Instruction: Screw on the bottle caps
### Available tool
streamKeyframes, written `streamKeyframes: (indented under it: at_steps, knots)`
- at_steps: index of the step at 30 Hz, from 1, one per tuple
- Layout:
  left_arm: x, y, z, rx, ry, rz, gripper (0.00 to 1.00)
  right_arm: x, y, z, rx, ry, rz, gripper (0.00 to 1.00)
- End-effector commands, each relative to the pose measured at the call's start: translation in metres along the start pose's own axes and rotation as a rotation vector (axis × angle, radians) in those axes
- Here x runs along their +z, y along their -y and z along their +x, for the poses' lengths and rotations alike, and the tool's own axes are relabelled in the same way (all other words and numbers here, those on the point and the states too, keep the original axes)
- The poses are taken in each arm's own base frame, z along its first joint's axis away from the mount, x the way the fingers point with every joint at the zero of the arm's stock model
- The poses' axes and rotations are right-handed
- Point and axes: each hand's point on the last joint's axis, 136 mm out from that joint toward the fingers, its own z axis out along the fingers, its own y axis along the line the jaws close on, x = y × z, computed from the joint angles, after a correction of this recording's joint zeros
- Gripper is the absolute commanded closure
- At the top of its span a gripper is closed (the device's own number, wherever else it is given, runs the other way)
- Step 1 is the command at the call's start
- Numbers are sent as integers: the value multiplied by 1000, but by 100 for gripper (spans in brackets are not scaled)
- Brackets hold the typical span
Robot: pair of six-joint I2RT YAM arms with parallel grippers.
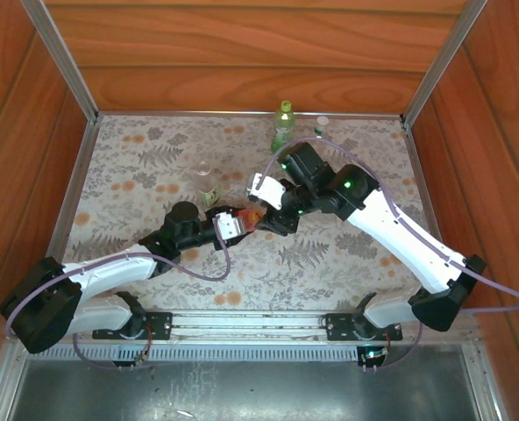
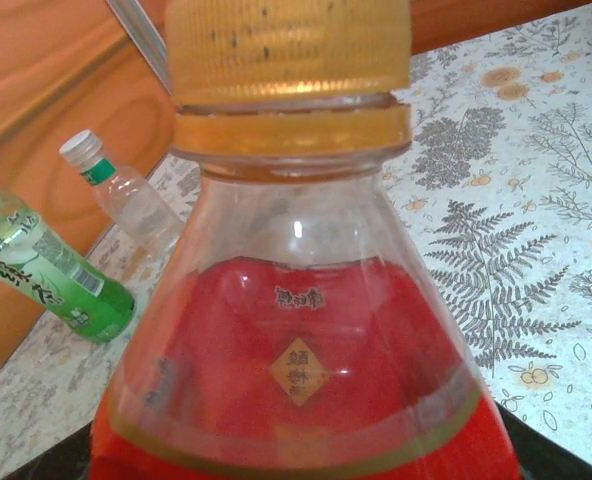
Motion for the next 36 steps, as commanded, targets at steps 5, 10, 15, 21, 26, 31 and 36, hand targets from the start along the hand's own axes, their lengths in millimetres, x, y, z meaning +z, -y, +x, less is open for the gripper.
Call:
streamKeyframes:
  at_steps: [5, 10, 15, 21, 26, 31, 36]
  knots:
    - [-2, -3, -21, 27, 66, 0, 44, 11, 5, 7, -413, -81, -24, 42]
    - [-2, -4, -20, 26, 63, -4, 44, 22, 2, 5, -417, -81, -72, 49]
    - [-2, -3, -20, 25, 61, -3, 44, 25, 1, 7, -401, -86, -77, 65]
    - [-3, -5, -22, 29, 67, -9, 44, 28, 9, 7, -264, -76, -18, 88]
    - [-3, -7, -24, 29, 68, -18, 44, 34, 47, -12, 361, 75, 184, 100]
    - [-4, -7, -24, 30, 69, -19, 44, 48, 36, -5, 992, 79, 92, 100]
    - [-3, -6, -23, 31, 69, -12, 44, 46, 23, 6, 972, 50, 56, 85]
